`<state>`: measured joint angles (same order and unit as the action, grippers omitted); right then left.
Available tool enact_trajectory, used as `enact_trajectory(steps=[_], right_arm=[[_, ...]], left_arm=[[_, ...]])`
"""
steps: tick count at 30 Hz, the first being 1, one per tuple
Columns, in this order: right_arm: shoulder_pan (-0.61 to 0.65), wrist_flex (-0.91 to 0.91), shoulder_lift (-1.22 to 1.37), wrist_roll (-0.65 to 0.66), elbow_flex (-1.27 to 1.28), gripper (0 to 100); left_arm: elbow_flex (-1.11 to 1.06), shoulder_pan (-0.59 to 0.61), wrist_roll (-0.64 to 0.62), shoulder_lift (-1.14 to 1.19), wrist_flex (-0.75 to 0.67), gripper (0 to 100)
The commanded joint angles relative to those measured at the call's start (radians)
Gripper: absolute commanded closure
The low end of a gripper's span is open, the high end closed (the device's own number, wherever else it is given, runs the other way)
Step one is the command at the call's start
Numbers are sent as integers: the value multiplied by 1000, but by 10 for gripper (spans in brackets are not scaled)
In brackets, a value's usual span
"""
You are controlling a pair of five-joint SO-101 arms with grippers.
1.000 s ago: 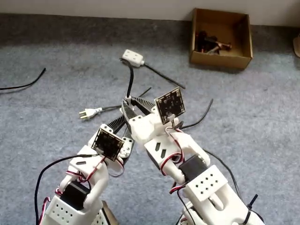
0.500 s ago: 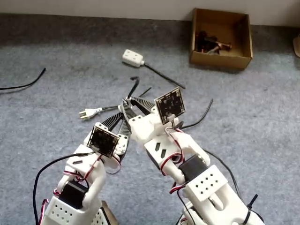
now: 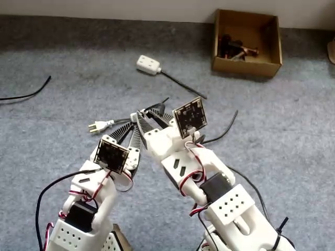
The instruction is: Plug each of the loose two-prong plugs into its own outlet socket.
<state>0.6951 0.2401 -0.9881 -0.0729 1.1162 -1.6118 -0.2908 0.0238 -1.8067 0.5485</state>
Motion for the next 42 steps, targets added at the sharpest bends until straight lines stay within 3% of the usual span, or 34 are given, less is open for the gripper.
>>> enact_trajectory(steps=[1, 30, 35, 42], right_arm=[[-5, 12, -8, 5, -47, 993], [47, 62, -8, 11, -4, 993], [-31, 73, -8, 11, -4, 993], [-145, 257, -7, 12, -41, 991]], left_arm=[[35, 15, -3, -15, -29, 993], [30, 68, -5, -15, -63, 993], [36, 133, -8, -15, -63, 993], [30, 208, -9, -15, -60, 993]])
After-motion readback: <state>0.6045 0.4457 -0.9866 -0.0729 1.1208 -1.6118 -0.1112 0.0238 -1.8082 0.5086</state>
